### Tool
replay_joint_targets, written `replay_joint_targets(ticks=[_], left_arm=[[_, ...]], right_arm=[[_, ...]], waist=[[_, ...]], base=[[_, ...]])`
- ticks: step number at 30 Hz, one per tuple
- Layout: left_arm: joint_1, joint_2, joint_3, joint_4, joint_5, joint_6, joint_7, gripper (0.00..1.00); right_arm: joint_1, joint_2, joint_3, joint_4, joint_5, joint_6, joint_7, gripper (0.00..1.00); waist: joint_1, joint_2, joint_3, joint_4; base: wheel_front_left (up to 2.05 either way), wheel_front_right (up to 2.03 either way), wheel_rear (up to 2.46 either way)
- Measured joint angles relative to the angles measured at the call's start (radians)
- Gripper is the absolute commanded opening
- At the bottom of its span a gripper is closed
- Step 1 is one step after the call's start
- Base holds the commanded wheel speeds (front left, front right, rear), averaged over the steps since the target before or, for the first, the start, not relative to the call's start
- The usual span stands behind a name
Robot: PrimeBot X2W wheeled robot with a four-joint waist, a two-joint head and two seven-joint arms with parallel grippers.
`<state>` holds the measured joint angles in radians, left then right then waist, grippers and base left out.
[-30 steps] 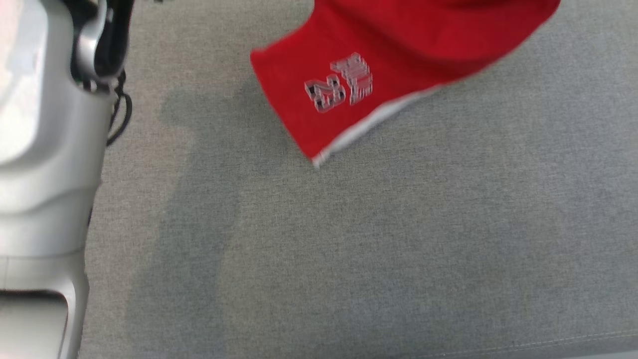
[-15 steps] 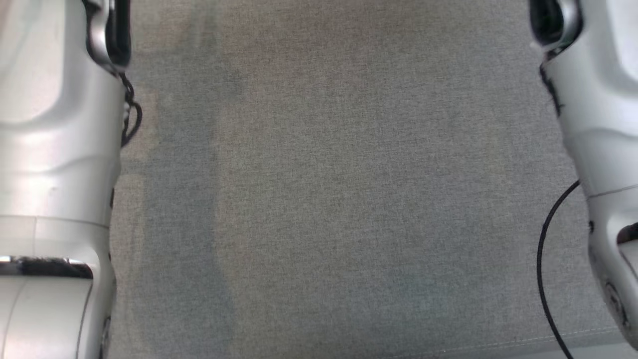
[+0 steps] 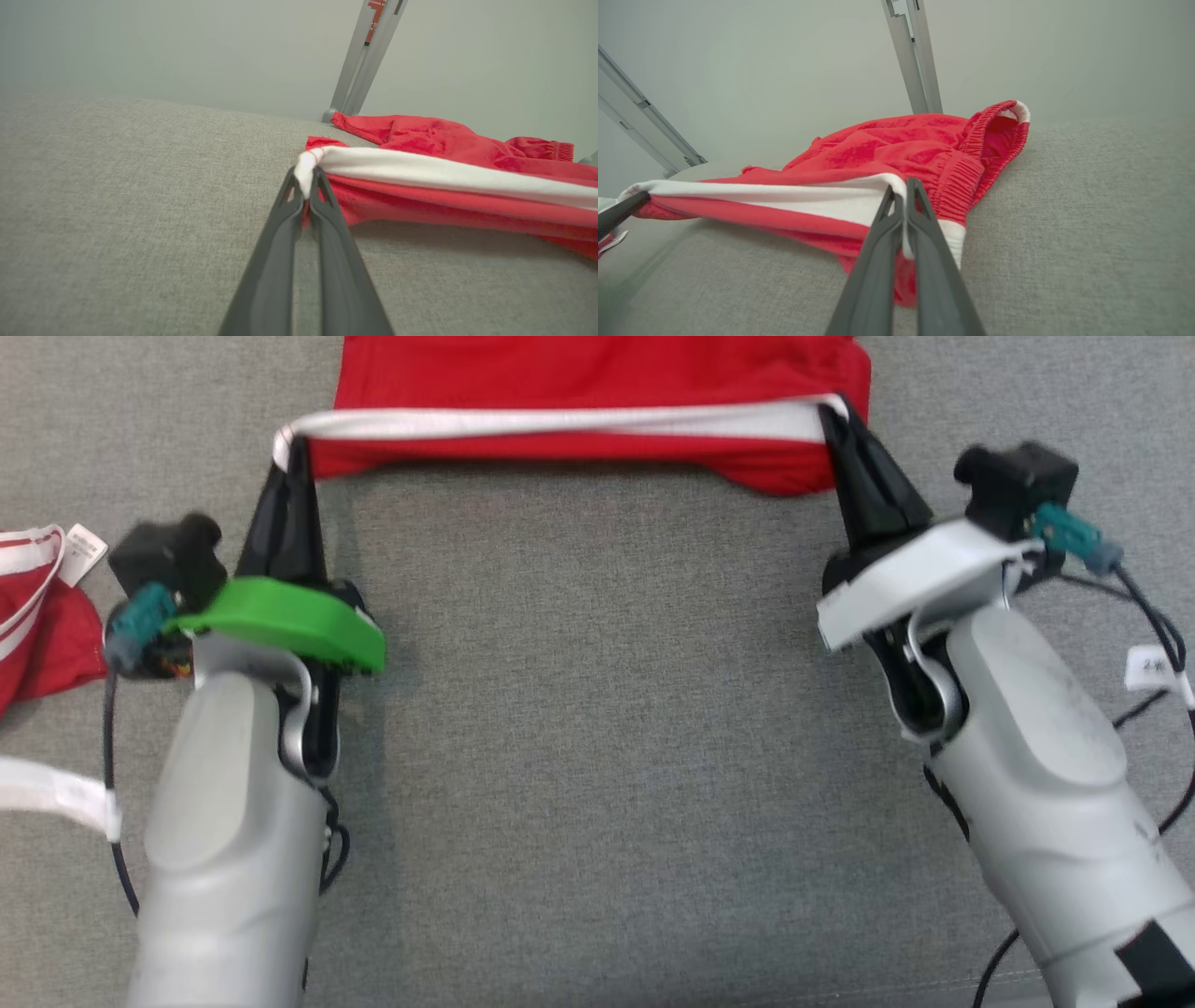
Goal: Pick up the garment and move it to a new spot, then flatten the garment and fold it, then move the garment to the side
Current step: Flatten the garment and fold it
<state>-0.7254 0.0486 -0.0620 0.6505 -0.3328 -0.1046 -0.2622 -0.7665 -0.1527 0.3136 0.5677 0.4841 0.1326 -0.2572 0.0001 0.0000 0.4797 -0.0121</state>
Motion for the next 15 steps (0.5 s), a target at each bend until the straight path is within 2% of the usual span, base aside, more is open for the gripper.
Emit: replay_joint_targets(ticks=[7, 15], left_arm=[[0.326, -0.004, 0.011, -0.253, 0.06, -0.019, 0.0, 0.0], [0.606, -0.005, 0.025, -0.455, 0.088, -0.02, 0.0, 0.0]], right_arm=[[0.369, -0.023, -0.037, -0.3, -0.056, 0.0, 0.0, 0.0], [0.72, -0.004, -0.082, -0.518, -0.101, 0.001, 0.009, 0.0]], waist=[[0.0, 0.0, -0.071, -0.001], [0.0, 0.0, -0.166, -0.006]], base=[[0.0, 0.0, 0.0], [0.0, 0.0, 0.0]])
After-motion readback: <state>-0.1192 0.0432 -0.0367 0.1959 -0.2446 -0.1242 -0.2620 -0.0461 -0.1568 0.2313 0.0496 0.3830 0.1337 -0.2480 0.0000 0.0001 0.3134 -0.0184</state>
